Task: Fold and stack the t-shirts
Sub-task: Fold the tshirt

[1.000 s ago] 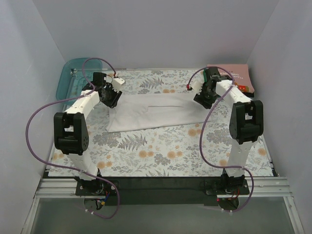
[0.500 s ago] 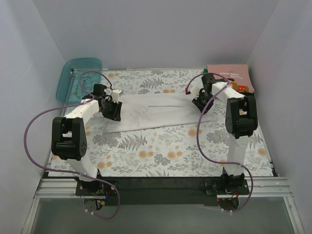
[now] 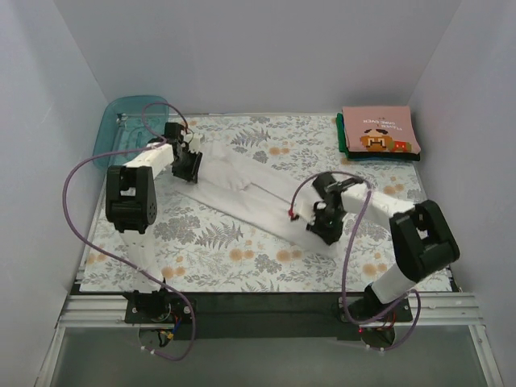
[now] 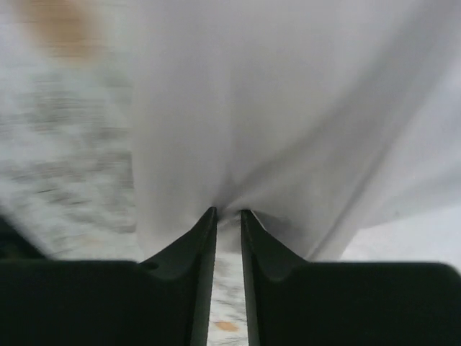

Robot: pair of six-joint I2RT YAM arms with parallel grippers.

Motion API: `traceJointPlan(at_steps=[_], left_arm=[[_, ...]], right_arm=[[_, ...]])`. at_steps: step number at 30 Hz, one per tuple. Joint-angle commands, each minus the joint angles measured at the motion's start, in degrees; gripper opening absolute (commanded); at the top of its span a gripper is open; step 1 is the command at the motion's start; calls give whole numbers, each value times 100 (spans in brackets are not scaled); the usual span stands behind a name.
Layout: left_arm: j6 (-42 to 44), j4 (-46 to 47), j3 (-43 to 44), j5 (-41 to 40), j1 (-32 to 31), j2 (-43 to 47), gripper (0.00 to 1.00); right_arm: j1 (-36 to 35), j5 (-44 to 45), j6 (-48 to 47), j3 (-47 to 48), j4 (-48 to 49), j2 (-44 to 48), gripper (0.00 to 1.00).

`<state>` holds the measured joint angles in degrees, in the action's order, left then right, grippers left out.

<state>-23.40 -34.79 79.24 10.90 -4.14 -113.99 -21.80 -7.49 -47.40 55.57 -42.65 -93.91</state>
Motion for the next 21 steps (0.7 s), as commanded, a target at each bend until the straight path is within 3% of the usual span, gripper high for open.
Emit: traceJointPlan(at_steps=[1, 3, 6, 11, 16, 21], left_arm=[[-138, -343, 1818, -247, 27, -746, 33], [-226, -686, 2880, 78, 10, -878, 34], [-367, -749, 3150, 254, 10, -730, 35], [-788, -644, 1983, 851, -113, 7, 35], [-1500, -284, 648, 811, -490, 422, 16], [-1755, -178, 206, 282, -790, 195, 0]], right_arm=[[-1448, -1420, -139, -557, -1517, 1039, 29], [-1502, -1685, 28, 116, -1649, 1374, 35], [-1362, -1494, 239, 978, -1667, 1000, 35], [-949, -1142, 626, 1509, -1125, 6, 28], [-949, -1079, 908, 1676, -718, -725, 25], [-1062, -1115, 1004, 1448, -481, -989, 24]])
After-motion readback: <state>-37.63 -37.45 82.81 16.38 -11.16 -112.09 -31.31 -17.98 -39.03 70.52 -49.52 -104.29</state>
